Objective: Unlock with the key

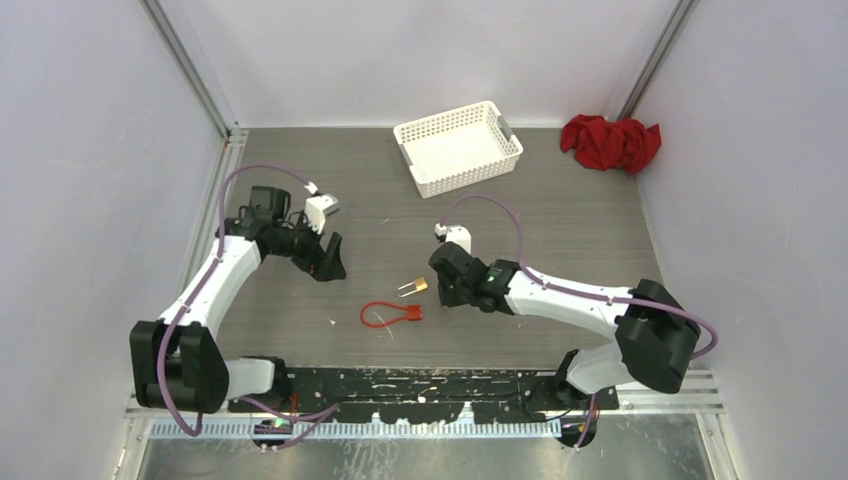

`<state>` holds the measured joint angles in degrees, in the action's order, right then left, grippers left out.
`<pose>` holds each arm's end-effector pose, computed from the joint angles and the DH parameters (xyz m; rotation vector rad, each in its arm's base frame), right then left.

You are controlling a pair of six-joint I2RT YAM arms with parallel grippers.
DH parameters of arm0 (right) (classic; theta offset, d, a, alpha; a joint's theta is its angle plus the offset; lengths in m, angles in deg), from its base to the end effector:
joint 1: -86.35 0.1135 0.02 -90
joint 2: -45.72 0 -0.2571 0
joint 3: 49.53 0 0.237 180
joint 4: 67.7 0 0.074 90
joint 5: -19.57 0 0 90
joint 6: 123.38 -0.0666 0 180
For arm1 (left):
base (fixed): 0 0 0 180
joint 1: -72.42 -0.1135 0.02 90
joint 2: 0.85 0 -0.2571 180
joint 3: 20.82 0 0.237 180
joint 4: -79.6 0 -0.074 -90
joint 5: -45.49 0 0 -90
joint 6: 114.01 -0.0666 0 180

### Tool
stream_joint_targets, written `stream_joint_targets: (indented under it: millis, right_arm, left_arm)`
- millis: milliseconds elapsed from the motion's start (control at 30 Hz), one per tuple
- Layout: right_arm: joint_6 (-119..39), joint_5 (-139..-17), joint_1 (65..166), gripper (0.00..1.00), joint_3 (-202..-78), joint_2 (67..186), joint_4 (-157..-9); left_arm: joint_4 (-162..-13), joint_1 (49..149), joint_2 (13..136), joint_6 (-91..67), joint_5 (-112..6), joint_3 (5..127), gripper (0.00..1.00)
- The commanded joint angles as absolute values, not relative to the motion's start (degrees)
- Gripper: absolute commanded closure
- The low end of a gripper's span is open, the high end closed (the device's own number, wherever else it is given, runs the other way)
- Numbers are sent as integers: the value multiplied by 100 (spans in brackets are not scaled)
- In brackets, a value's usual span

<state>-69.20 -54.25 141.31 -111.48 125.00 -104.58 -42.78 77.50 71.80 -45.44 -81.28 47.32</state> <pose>0.1754 0.2179 0.1836 -0.3012 2.4741 0.3238 0.2347 -0.0609 0.2277 0.7684 2.3693 -0.7291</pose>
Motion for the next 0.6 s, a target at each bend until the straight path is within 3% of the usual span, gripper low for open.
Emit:
stream_joint_targets:
  millis: [0,167,300,567]
  right_arm:
    - [-6735,-6221,14152,99,-11360,12121,-10057]
    - [-6624,-7211,14141,99,-11490,11760,-9580]
    - [-6738,-8064,14138,100,-11592,11652,-9125]
    - [-7224,-9224,14014,99,-11952,12005,-8251]
  left_arm:
    - [-4231,8030,7087,-4421,-8608,4904,16]
    - [-4303,8309,6886,-4293,-9259,4809,15]
    - [-4280,8372,6632,-4437,-10199,4724,7]
    - [-2961,8568,6729,-5581,-11481,5108,9]
